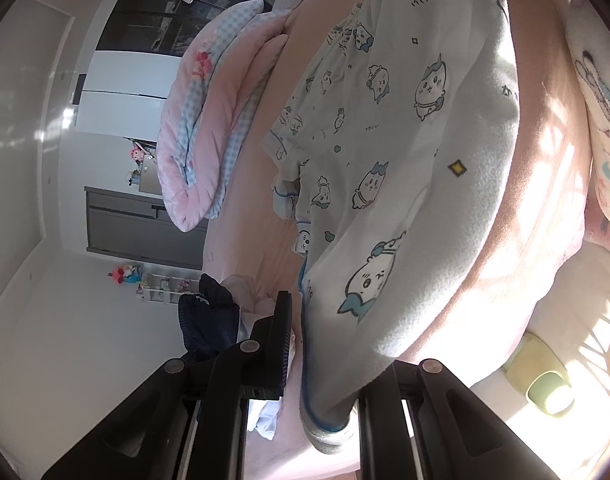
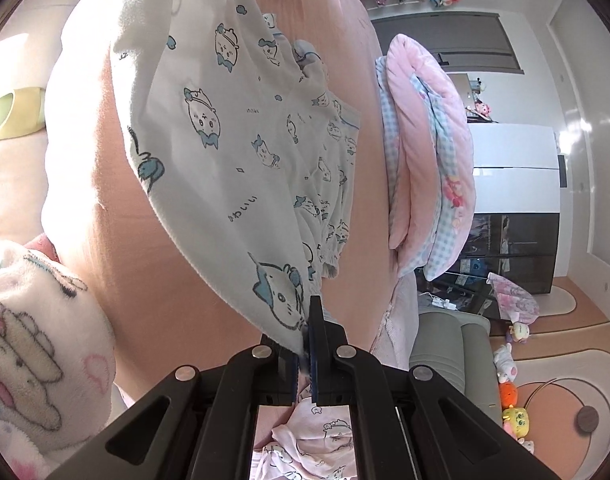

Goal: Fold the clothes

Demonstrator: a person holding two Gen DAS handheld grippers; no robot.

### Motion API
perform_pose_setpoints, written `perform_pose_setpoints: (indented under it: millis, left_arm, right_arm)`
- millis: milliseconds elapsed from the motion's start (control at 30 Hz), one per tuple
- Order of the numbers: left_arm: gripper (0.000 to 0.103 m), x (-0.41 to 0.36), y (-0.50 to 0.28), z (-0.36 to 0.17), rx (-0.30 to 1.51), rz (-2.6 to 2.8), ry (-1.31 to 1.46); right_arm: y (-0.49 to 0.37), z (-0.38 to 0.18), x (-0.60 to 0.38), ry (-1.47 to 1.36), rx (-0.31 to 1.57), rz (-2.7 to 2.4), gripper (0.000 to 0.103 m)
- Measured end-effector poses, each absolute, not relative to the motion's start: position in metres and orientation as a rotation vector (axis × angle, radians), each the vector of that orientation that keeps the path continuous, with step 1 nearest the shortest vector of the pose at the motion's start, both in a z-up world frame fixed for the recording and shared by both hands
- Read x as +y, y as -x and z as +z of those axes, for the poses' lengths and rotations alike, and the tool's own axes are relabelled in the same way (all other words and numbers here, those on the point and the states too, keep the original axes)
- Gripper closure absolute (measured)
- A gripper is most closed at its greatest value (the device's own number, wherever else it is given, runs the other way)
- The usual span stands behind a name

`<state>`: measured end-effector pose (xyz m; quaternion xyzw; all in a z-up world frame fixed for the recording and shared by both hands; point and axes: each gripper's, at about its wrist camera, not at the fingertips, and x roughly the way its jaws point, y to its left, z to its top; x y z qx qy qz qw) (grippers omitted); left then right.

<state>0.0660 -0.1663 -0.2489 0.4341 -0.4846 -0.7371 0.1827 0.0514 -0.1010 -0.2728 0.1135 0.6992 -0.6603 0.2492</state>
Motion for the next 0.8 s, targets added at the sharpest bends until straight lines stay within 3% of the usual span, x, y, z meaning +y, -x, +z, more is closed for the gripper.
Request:
perform_pose_setpoints:
  millis: [300, 800]
  left_arm:
    - [0.093, -0.155, -0.086, -0.240, -1.408, -2.115, -1.218]
    - [0.092, -0.173, -0.049, -0.234, -1.279, -2.107, -1.274]
  right_arm:
    - [-0.067, -0.264, -0.095, -0.324, 1.906, -1.768, 0.101]
    - [-0.049, -0.254, -0.103, -0.360, 1.877, -1.801, 0.101]
